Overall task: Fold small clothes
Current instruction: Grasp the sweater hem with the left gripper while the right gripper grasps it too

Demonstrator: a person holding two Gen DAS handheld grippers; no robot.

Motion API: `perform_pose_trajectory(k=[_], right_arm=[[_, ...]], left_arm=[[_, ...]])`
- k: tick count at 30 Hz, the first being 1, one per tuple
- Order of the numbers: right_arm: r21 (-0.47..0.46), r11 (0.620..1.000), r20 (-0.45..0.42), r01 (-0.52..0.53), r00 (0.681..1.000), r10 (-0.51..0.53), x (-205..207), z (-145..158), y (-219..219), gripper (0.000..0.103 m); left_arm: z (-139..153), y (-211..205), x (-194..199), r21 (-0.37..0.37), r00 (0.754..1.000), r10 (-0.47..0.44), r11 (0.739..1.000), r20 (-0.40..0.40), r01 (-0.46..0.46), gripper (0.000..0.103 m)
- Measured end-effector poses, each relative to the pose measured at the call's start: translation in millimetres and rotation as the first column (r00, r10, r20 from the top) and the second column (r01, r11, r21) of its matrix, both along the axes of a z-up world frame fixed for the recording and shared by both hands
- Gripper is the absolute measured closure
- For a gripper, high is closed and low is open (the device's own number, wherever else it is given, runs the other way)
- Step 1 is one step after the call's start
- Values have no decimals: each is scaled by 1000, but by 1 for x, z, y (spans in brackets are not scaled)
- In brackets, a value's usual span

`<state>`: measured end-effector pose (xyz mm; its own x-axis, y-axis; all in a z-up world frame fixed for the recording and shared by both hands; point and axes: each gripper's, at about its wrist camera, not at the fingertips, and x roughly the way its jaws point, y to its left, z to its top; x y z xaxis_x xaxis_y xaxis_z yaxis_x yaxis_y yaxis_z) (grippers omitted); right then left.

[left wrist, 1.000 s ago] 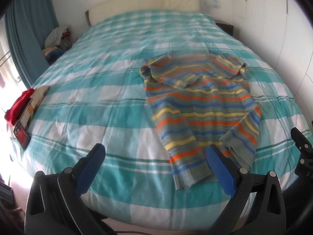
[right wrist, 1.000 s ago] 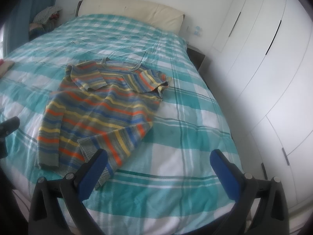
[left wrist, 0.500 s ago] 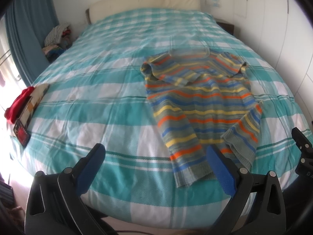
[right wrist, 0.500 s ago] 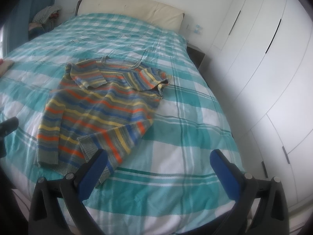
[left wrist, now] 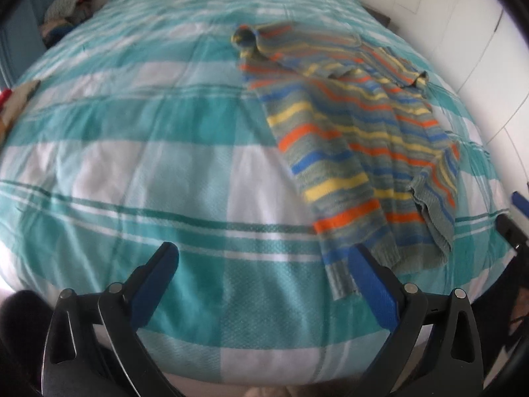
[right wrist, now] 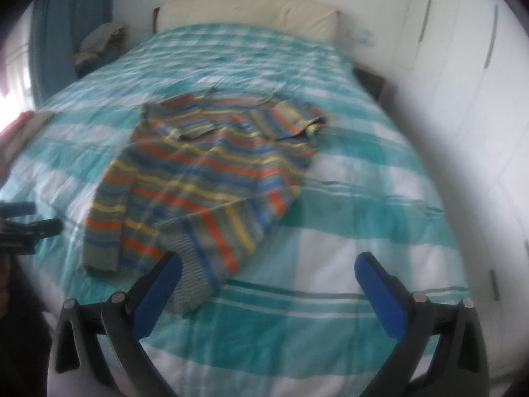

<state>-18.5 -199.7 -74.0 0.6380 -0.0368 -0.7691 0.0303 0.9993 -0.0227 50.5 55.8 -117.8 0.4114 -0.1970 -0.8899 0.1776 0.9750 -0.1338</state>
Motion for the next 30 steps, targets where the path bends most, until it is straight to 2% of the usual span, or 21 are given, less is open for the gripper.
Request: perform_pose_trajectory(k=[2, 4, 6, 7, 8, 9, 11, 15, 19, 22, 23, 24, 25, 26, 27, 28, 30], right_arm=[[48, 995, -30, -83, 996, 85, 16, -18, 17, 2], [17, 991, -43, -129, 991, 130, 33, -34, 37, 7], [-26, 987, -61, -157, 986, 155, 53, -52, 48, 19], [-25, 988, -85, -154, 985, 152, 58, -61, 46, 40], [-4, 990, -107, -140, 985, 139, 62, -67, 40, 68], [42, 993, -93, -109, 989, 112, 60, -66, 29, 77], [121, 990, -64, -70, 995, 78, 45, -55, 6, 99], [259, 965, -18, 53, 999, -49, -13, -26, -53, 99], [294, 940, -98, 173, 984, -151, -49, -38, -99, 99], [321, 921, -165, 221, 970, -176, -58, -60, -115, 92], [364, 904, -176, 224, 970, -169, -61, -63, -121, 83], [422, 881, -165, 215, 973, -159, -62, -63, -126, 77], [468, 860, -143, 204, 978, -155, -62, -62, -131, 63], [509, 840, -106, 188, 982, -155, -63, -56, -136, 48], [528, 831, -75, 174, 985, -158, -62, -52, -140, 42], [535, 829, -45, 163, 985, -164, -60, -49, -143, 37], [518, 840, -23, 160, 985, -173, -45, -50, -151, 36]], left_arm=[[-14, -5, 0, -86, 999, -17, 996, -50, 13, 2], [-18, -18, -4, -135, 997, -55, 990, -49, 48, 2], [-17, -36, -8, -105, 996, -90, 990, -2, 89, 4], [-17, -42, -7, -76, 995, -100, 992, 11, 100, 9], [-19, -45, -4, -46, 995, -102, 994, 11, 102, 35], [-21, -47, -2, -37, 994, -107, 994, 0, 107, 69], [-20, -37, 2, -113, 993, -120, 987, -15, 117, 96], [-3, 4, -3, -257, 994, -106, 961, -12, 99, 97], [-1, 31, -4, -244, 997, -74, 968, -29, 64, 97], [-6, 38, -3, -219, 997, -59, 975, -42, 48, 94], [-8, 39, -3, -211, 998, -53, 977, -46, 42, 89], [-9, 40, -6, -218, 997, -56, 975, -48, 44, 78], [-10, 41, -7, -228, 997, -60, 973, -49, 48, 70], [-11, 43, -9, -238, 997, -60, 970, -45, 48, 51], [-11, 44, -11, -245, 998, -55, 968, -35, 45, 38], [-12, 44, -12, -247, 998, -51, 968, -27, 42, 34], [-18, 39, -8, -253, 998, -59, 966, -33, 49, 34]])
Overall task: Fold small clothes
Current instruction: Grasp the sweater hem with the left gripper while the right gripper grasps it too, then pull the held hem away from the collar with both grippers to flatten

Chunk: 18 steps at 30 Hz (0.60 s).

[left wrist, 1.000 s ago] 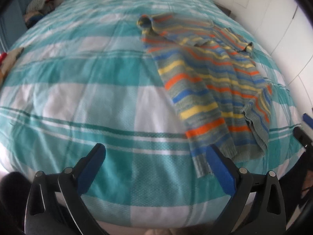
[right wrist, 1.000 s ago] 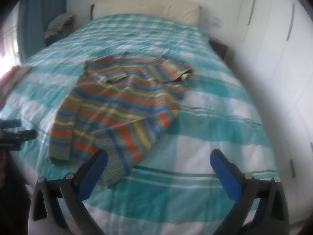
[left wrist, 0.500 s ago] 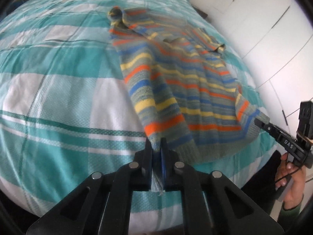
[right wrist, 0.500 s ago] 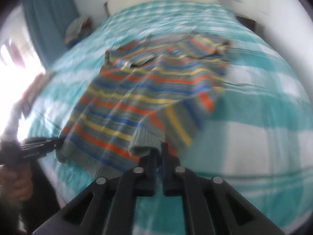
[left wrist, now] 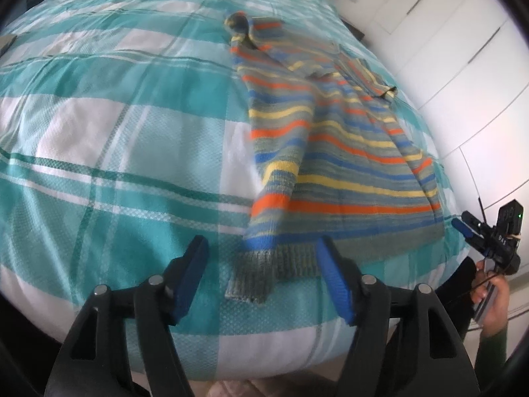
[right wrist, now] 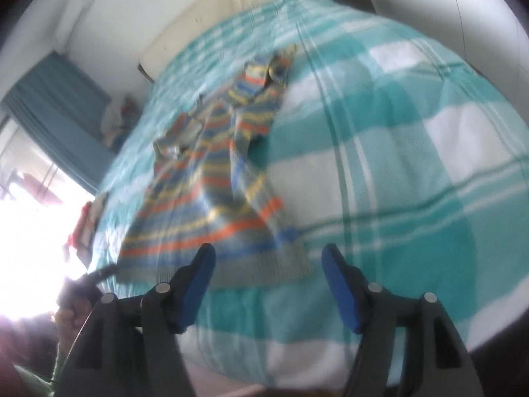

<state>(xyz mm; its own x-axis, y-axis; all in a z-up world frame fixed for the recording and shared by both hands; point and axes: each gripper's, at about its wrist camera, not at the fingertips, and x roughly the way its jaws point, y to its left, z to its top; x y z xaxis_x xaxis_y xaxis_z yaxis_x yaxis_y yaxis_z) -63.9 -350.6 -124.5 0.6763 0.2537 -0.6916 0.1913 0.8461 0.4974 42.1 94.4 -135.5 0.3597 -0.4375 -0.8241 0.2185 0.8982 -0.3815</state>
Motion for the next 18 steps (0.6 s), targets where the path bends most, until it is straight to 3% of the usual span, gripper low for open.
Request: perform_pose_trajectory(k=[2, 3, 4, 5, 6, 12, 15, 18], right_arm=[[8, 999, -46, -44, 998, 45, 23, -16, -4, 37], [27, 995, -77, -96, 992, 98, 34, -26, -2, 39], [43, 987, -99, -153, 983, 157, 42, -32, 1, 55], [43, 980, -123, -195, 972, 199, 47, -37, 5, 93], [52, 976, -133, -213, 967, 218, 48, -35, 9, 98], [135, 964, -62, -228, 969, 238, 5, 18, 16, 98], [153, 968, -88, -202, 972, 216, -9, 20, 19, 98], [114, 978, -200, -173, 960, 193, -10, -8, 18, 98]], left_arm=[[-8, -10, 7, -8, 1000, -12, 1000, -18, 12, 39], [-12, -18, 9, 4, 999, -31, 999, -19, 32, 75], [-14, -25, 11, 26, 998, -54, 998, -23, 55, 100], [-14, -28, 11, 30, 997, -65, 997, -29, 66, 99], [-10, -24, 10, 17, 998, -59, 998, -25, 60, 99], [28, 15, -4, -44, 997, -76, 996, -4, 76, 100], [34, 14, -14, 9, 992, -122, 992, -18, 122, 100], [13, 2, -18, 141, 988, -148, 978, -51, 153, 99]])
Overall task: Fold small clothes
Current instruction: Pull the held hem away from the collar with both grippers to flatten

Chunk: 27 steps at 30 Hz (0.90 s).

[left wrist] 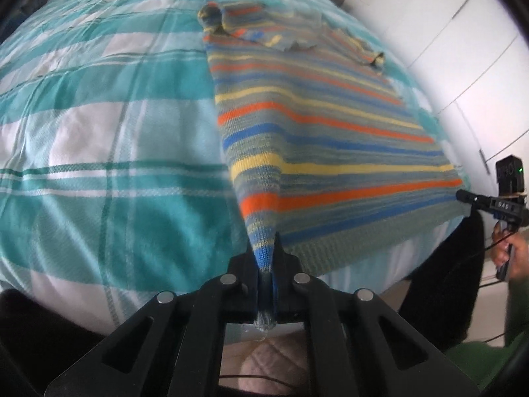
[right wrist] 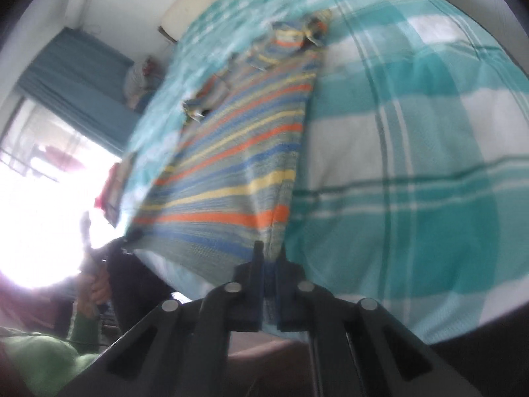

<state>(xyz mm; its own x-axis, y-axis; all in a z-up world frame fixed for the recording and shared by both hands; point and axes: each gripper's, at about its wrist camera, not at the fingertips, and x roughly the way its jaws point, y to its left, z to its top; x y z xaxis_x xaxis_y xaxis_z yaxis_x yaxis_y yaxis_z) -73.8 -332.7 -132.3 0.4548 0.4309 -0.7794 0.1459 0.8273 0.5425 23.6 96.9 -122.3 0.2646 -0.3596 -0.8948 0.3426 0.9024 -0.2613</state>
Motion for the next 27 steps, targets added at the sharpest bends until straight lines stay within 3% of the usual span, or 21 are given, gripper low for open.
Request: perform_pose_trajectory(k=[3, 10, 14, 15, 18, 21, 23, 26, 27], right_arm=[[-78, 997, -90, -2, 996, -5, 5, -34, 4, 98], [-111, 994, -66, 8, 998, -15, 7, -34, 8, 98], [-96, 995, -61, 32, 997, -38, 5, -41, 11, 98], [-96, 995, -58, 33, 998, -39, 4, -42, 10, 98], [-95, 995, -57, 31, 998, -37, 4, -41, 9, 96], [-108, 994, -60, 24, 998, -30, 5, -38, 10, 96], [-122, 992, -60, 23, 998, -31, 4, -36, 11, 95], [-146, 989, -61, 27, 997, -36, 1, -34, 13, 93], [-153, 988, -63, 29, 997, -39, -1, -33, 12, 93]], left_arm=[[-20, -7, -5, 48, 1000, 11, 999, -15, -10, 98], [1, 16, -26, 45, 1000, 10, 999, 10, -11, 88], [18, 38, -32, 10, 995, 70, 997, 76, -71, 54], [22, 40, -31, -2, 992, 87, 996, 94, -87, 50], [34, 32, -22, -66, 982, 119, 992, 145, -111, 50], [36, 4, -14, -119, 980, 60, 992, 188, -38, 50], [23, -11, -10, -88, 984, 21, 996, 177, -5, 50], [-21, -21, -2, 22, 999, 30, 999, 23, -30, 63], [-27, -17, -6, 24, 999, 38, 999, 30, -39, 63]])
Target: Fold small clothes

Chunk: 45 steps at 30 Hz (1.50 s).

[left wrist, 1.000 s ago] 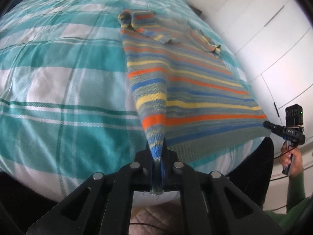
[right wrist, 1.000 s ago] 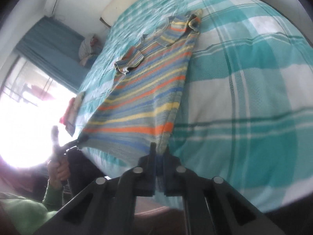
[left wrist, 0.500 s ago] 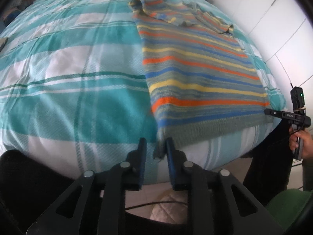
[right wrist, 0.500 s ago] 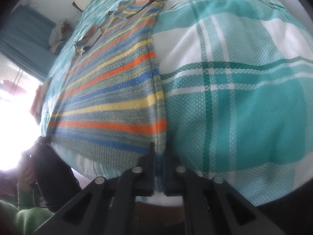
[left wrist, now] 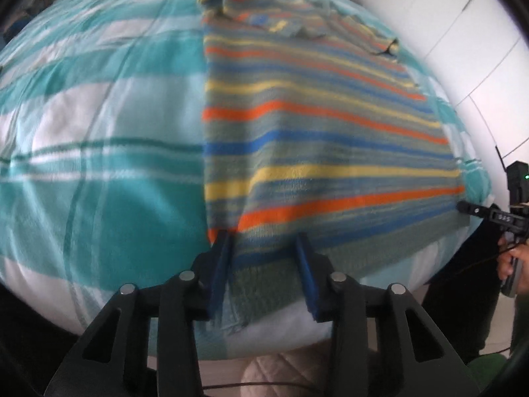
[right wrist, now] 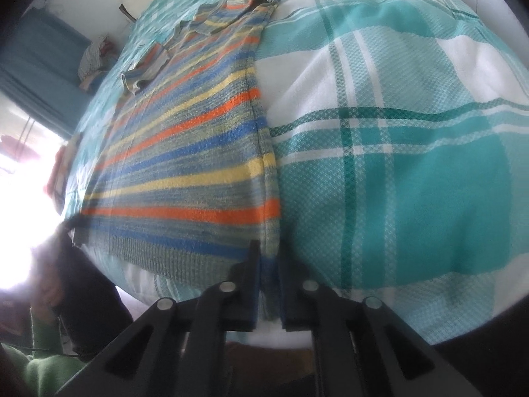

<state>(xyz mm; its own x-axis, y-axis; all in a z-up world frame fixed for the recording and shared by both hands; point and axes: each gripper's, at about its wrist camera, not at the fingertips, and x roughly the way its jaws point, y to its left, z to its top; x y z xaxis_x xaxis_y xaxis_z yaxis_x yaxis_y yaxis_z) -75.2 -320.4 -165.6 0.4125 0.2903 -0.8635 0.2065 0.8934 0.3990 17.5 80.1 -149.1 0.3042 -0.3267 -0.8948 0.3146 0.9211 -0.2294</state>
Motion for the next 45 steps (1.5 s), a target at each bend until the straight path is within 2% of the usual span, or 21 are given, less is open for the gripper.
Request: perform_pose_trajectory(k=[1, 5, 8, 10, 12, 15, 18, 20, 23, 26, 27, 29, 31, 33, 36, 38, 40, 42, 43, 45], right_arm=[[-5, 1000, -5, 3, 1000, -3, -3, 0, -1, 93], [3, 1000, -34, 24, 999, -24, -11, 1, -8, 91], [-42, 998, -36, 42, 998, -43, -17, 14, -11, 86], [-120, 992, -11, 41, 999, -43, -19, 32, -9, 86], [-187, 982, 32, 30, 999, -25, -18, 53, -5, 86], [-222, 975, 110, -7, 993, 32, -12, 83, 8, 84], [-223, 972, 164, -73, 980, 111, 0, 95, 30, 74], [-223, 968, 169, -114, 974, 154, 9, 90, 45, 68], [-199, 966, 130, -167, 972, 195, 21, 64, 59, 68], [-173, 968, 23, -182, 982, 189, 22, 30, 58, 68], [-173, 966, -37, -190, 982, 187, 19, 19, 55, 68], [-177, 959, -89, -223, 974, 210, 10, 16, 49, 68], [-244, 937, -103, -251, 967, 233, 7, 35, 40, 68], [-380, 887, -64, -261, 964, 256, 19, 74, 27, 68], [-554, 804, 57, -215, 954, 294, 55, 125, 13, 60], [-634, 754, 155, -171, 927, 341, 89, 147, 14, 57], [-645, 735, 201, -209, 881, 427, 134, 151, 25, 56], [-637, 713, 202, -292, 830, 521, 184, 135, 43, 54], [-631, 705, 186, -324, 819, 543, 203, 125, 52, 50], [-621, 684, 136, -382, 808, 574, 247, 96, 68, 49]], left_arm=[[2, 2, -5, -6, 1000, -1, 1000, 13, 1, 63], [13, 7, -21, 55, 1000, -28, 998, 2, 28, 63], [30, 9, -30, 75, 999, -39, 996, 20, 37, 59], [45, 11, -31, 53, 997, -40, 998, 59, 37, 50], [66, 8, -28, 18, 991, -29, 999, 130, 27, 32], [87, -3, -19, -34, 975, -22, 999, 220, 30, 20], [87, -19, -7, -50, 964, -14, 998, 265, 28, 18], [77, -31, 0, -47, 967, -19, 998, 255, 32, 18], [48, -42, 1, 10, 979, -44, 999, 199, 43, 18], [13, -41, -7, 92, 993, -64, 994, 95, 55, 19], [8, -38, -14, 120, 993, -74, 991, 91, 63, 18], [15, -31, -29, 151, 988, -108, 984, 112, 91, 18], [31, -23, -35, 147, 985, -108, 985, 133, 88, 18], [55, -16, -31, 97, 979, -83, 993, 187, 66, 17], [82, -21, -14, -5, 959, -34, 999, 283, 37, 10], [86, -35, 2, -49, 941, -4, 999, 337, 22, 8], [75, -50, 18, -50, 940, 18, 999, 340, -1, 8], [60, -61, 26, -53, 955, 22, 999, 296, -7, 9], [50, -66, 28, -59, 964, 20, 998, 265, -4, 9], [39, -67, 25, -51, 973, 22, 999, 230, -11, 9]])
